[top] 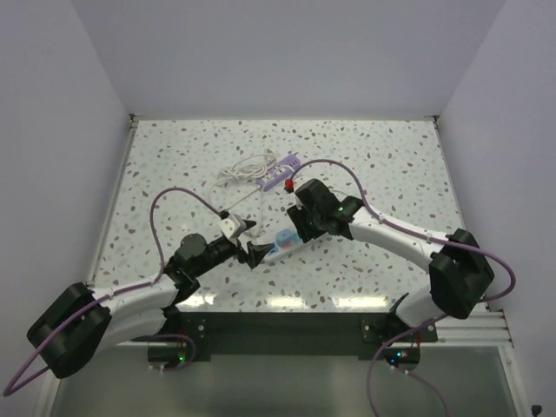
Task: Insert the plug
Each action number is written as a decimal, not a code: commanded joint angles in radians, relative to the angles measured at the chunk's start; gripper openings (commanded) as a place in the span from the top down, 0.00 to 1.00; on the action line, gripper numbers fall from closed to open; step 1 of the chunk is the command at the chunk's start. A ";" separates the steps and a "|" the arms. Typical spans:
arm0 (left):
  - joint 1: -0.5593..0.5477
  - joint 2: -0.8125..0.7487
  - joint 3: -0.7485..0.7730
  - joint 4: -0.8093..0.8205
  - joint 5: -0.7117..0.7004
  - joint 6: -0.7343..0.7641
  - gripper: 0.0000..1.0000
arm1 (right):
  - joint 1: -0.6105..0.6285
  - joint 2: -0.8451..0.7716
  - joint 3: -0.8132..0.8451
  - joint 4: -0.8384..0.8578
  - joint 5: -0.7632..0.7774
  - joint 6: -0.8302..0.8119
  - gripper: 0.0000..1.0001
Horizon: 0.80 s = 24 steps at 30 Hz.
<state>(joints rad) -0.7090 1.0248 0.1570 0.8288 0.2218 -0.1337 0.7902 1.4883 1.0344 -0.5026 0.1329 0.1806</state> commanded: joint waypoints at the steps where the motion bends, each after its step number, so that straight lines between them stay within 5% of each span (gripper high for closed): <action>1: -0.006 0.012 0.036 0.023 -0.022 0.037 0.10 | -0.020 0.006 0.059 -0.004 -0.021 -0.044 1.00; 24: -0.014 0.023 0.036 0.023 -0.016 0.049 0.11 | -0.083 0.104 0.145 -0.114 -0.032 -0.092 1.00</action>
<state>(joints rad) -0.7162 1.0439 0.1604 0.8284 0.2119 -0.1108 0.7113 1.5848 1.1259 -0.5735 0.0940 0.1089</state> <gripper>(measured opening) 0.889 0.492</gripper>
